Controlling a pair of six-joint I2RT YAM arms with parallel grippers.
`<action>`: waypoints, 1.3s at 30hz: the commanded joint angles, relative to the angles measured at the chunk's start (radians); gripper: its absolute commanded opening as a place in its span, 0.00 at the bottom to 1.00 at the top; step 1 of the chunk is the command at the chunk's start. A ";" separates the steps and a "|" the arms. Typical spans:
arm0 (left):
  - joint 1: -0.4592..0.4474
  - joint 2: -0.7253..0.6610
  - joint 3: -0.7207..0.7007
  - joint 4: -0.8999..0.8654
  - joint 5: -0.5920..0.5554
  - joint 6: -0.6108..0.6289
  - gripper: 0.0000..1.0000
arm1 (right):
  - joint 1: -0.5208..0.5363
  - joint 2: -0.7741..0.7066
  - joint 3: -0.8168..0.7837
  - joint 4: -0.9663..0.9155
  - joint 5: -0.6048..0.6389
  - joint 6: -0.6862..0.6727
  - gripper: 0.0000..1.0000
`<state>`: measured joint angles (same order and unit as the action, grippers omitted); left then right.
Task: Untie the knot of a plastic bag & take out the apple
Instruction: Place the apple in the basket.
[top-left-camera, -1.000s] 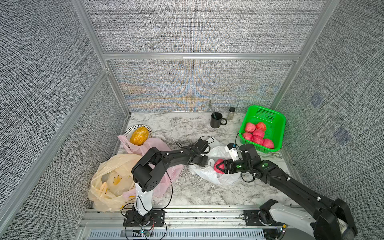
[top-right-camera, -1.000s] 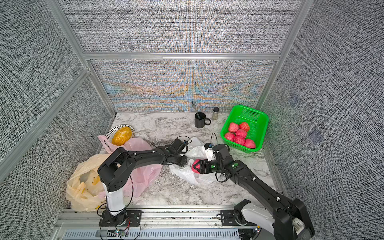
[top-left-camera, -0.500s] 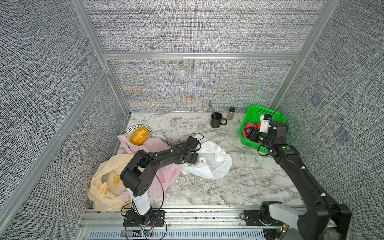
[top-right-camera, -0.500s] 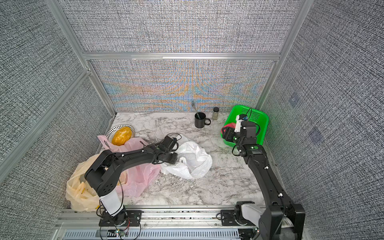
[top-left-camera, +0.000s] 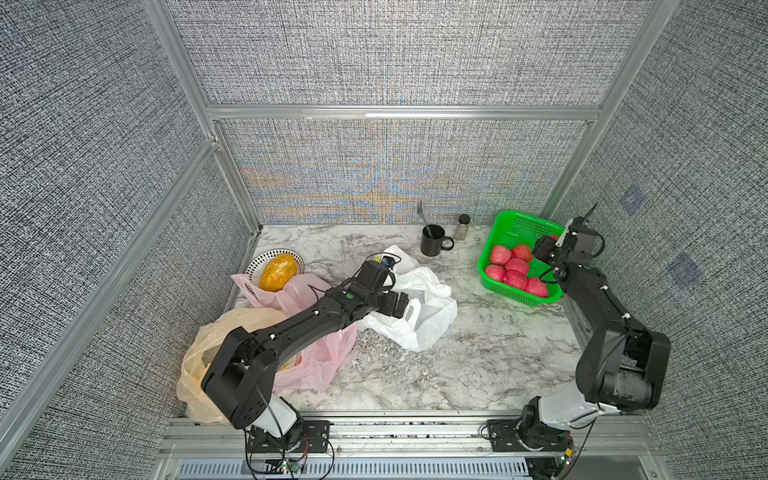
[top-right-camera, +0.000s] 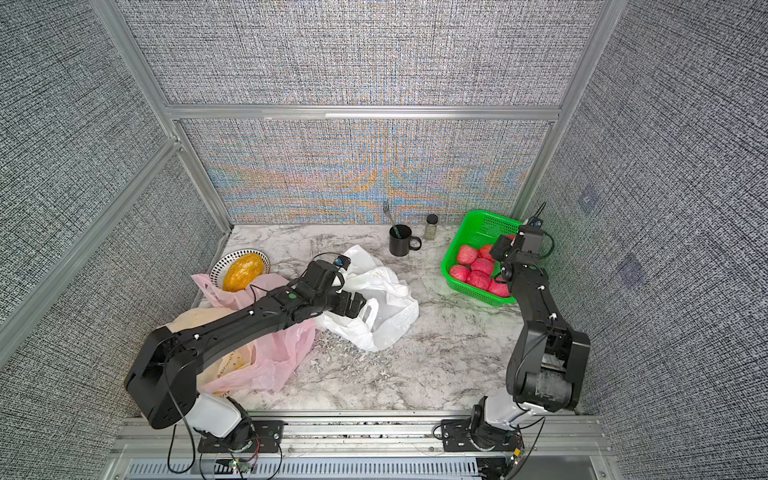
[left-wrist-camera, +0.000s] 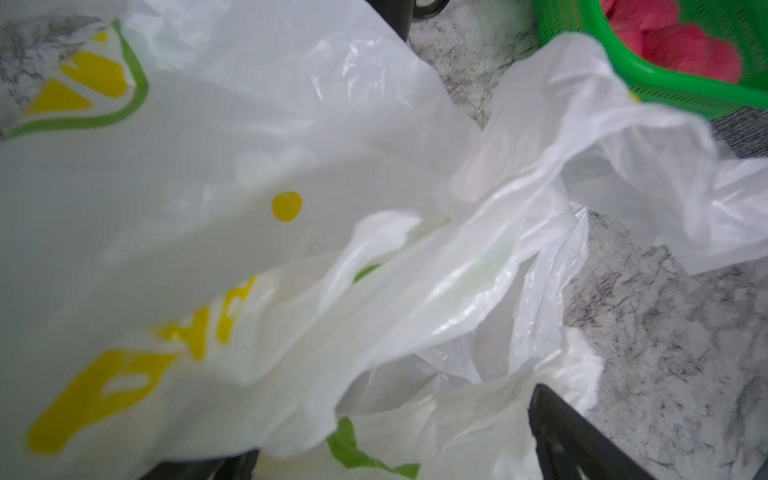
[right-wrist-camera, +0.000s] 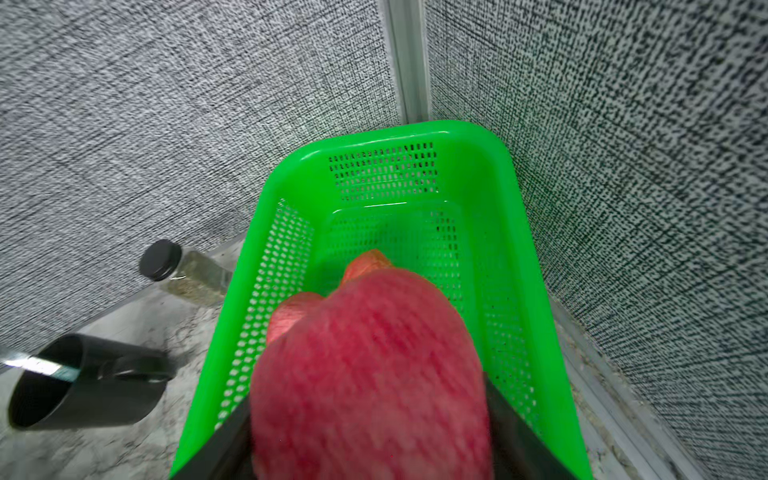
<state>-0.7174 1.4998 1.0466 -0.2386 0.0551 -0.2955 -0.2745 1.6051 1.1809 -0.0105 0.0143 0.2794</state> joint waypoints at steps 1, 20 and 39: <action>0.003 -0.035 -0.003 0.036 0.024 0.007 1.00 | -0.024 0.060 0.026 0.045 0.005 -0.025 0.66; 0.003 -0.012 -0.006 0.043 0.063 -0.014 1.00 | -0.045 0.298 0.115 0.016 -0.052 -0.049 0.71; 0.002 -0.105 -0.036 0.042 0.002 -0.016 1.00 | -0.021 0.252 0.109 -0.001 -0.041 -0.058 0.98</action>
<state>-0.7170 1.4086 1.0138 -0.2100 0.0780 -0.3077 -0.3035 1.8809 1.2911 -0.0124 -0.0380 0.2260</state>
